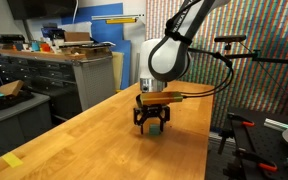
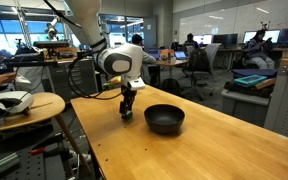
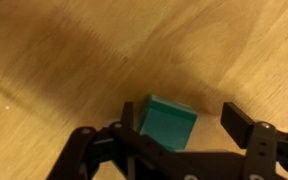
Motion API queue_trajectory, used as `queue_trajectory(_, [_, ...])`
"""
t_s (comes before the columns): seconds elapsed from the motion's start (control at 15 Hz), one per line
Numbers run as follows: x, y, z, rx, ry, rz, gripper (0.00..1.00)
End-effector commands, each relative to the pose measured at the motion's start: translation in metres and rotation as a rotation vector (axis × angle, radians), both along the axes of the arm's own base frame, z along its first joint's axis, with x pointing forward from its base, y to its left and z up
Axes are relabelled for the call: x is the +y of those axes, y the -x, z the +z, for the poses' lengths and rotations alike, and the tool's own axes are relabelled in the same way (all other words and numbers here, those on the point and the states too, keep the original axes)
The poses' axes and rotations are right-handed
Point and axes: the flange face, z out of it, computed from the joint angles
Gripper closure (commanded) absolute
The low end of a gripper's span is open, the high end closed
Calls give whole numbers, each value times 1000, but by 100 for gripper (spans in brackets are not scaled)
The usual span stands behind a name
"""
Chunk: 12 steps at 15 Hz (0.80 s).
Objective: Put the green cube inside the black bowl
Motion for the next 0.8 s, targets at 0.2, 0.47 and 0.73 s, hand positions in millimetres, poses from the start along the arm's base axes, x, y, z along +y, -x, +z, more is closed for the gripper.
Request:
queue_trajectory(0.2, [6,-16,-3,-12,-4,-20,66])
queue_trajectory(0.47, [4,-10,3,-27,-9,-21,79])
queue_trajectory(0.73, [-5,-4,14,-48,-16,-45,79])
